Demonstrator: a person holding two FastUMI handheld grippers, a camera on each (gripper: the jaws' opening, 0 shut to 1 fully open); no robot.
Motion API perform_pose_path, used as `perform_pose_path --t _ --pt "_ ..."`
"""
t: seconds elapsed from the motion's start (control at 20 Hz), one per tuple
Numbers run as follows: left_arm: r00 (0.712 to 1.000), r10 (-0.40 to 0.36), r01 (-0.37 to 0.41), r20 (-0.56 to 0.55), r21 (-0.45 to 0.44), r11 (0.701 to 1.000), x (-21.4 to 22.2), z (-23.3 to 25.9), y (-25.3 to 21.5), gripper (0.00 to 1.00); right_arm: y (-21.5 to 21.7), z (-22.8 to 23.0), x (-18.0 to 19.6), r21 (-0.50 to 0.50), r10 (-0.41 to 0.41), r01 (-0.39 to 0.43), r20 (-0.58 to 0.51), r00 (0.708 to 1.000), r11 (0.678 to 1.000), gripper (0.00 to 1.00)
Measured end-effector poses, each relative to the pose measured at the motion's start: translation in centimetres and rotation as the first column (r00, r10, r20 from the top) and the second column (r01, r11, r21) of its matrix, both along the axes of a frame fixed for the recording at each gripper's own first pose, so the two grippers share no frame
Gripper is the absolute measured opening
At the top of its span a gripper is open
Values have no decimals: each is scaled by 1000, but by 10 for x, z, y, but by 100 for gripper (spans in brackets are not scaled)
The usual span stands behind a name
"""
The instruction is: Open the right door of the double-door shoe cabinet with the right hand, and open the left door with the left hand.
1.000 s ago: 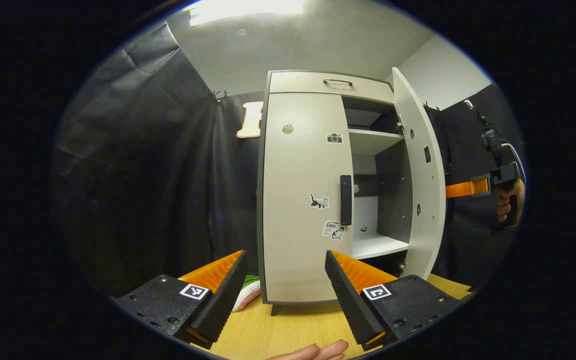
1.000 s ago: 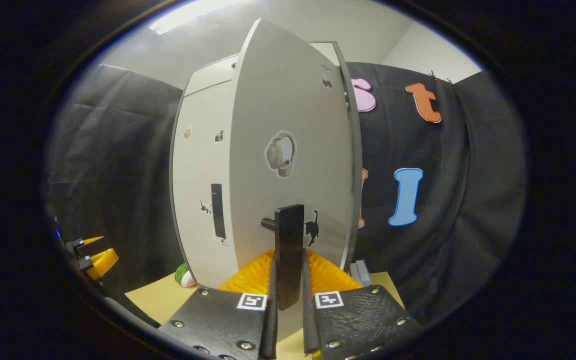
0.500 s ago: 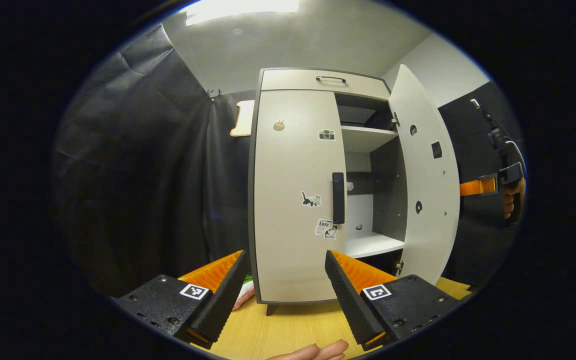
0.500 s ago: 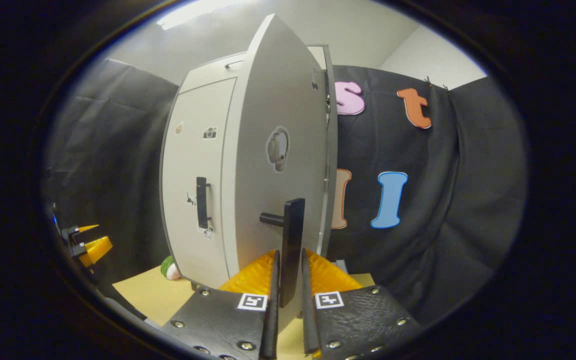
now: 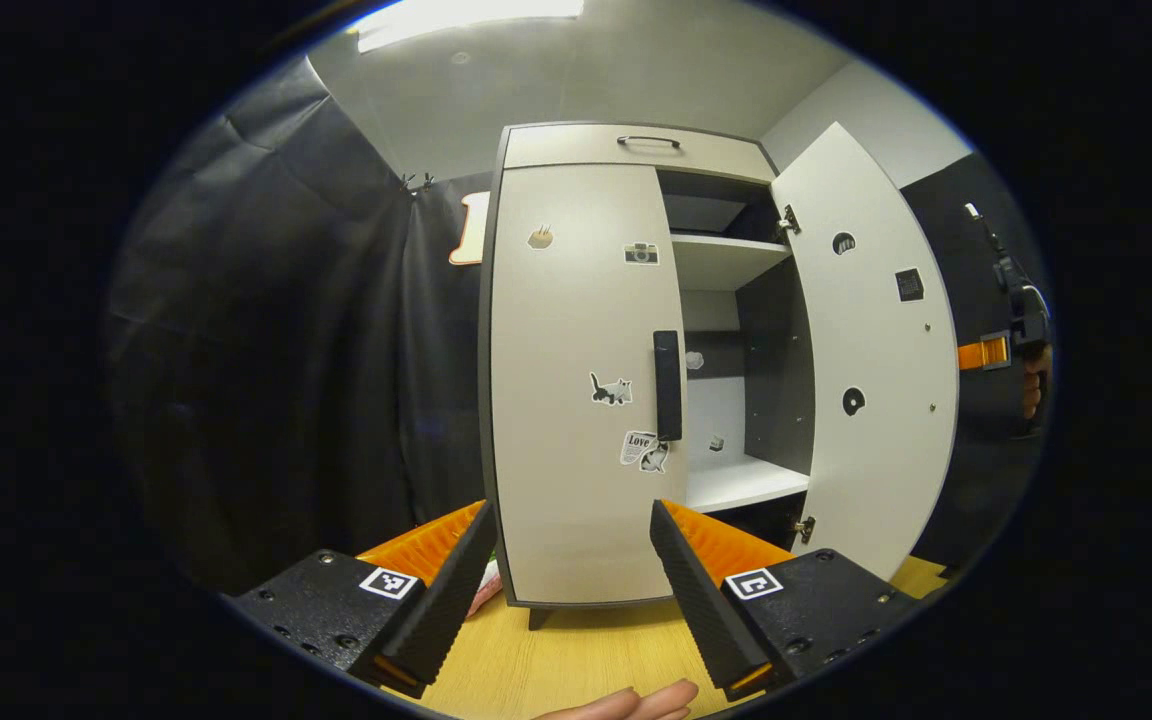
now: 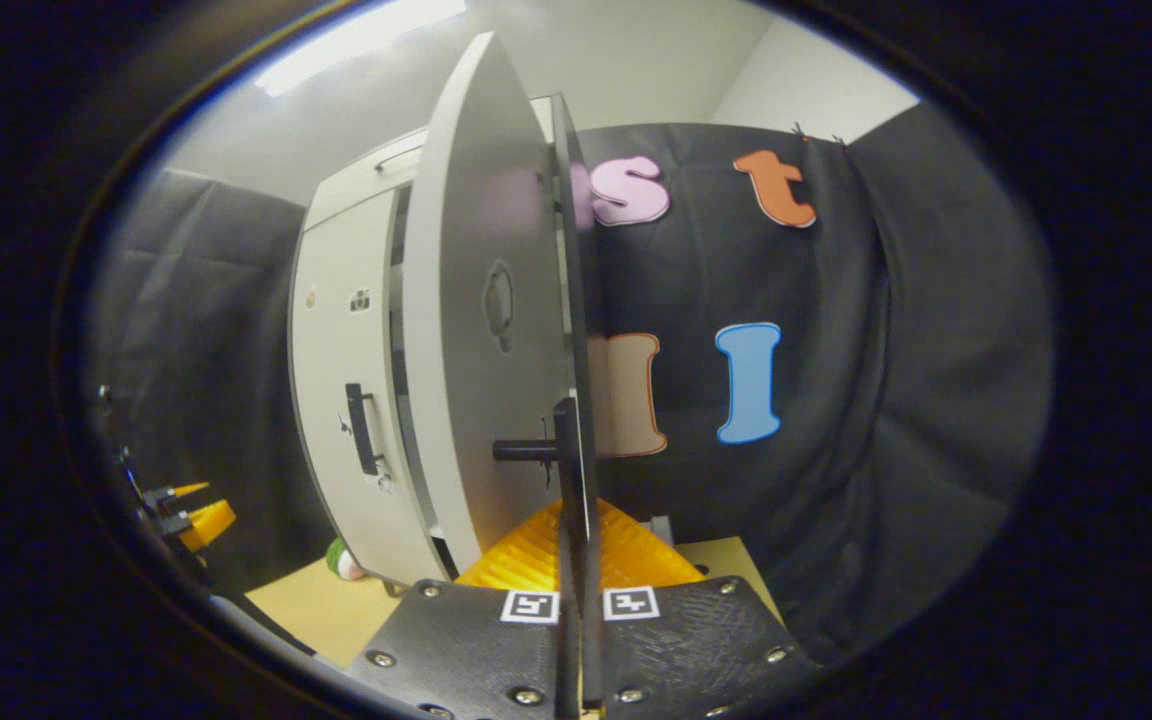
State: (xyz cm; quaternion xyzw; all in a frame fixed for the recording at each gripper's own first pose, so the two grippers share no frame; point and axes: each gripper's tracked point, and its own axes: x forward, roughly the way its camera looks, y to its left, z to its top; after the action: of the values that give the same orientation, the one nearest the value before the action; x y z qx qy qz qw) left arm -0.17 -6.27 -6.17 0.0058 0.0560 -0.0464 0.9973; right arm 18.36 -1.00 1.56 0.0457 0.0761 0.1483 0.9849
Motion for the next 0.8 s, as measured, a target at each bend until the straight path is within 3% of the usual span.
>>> perform_pose_path --t 0.15,0.25,0.4,0.45,0.6,0.65,0.7,0.8 --pt "1000 2 -2 12 -4 1000 5 3 -3 96 4 0 -2 33 8 -8 1 1000 999 2" --pt "1000 7 -7 26 -10 1000 16 5 -6 92 -4 -2 -1 15 -20 20 14 1000 1000 2" --pt "1000 -20 21 13 -37 999 33 3 -18 95 -3 -6 -2 -6 -32 32 29 999 999 2" --pt "999 -30 31 9 -53 998 38 3 -22 92 -6 -5 -4 -8 -47 48 36 998 999 2" --pt "998 -64 64 9 -96 993 59 6 -41 96 -19 0 -10 -22 -133 135 91 987 991 3" --pt "998 -70 71 10 -97 993 66 6 -47 95 -27 0 -10 -27 -172 176 110 979 984 10" --pt "997 -77 78 10 -95 992 73 7 -53 95 -36 1 -11 -31 -204 209 127 971 977 29" --pt "997 -79 80 5 -99 992 91 8 -65 95 -44 -1 -13 -46 -242 250 141 960 967 56"
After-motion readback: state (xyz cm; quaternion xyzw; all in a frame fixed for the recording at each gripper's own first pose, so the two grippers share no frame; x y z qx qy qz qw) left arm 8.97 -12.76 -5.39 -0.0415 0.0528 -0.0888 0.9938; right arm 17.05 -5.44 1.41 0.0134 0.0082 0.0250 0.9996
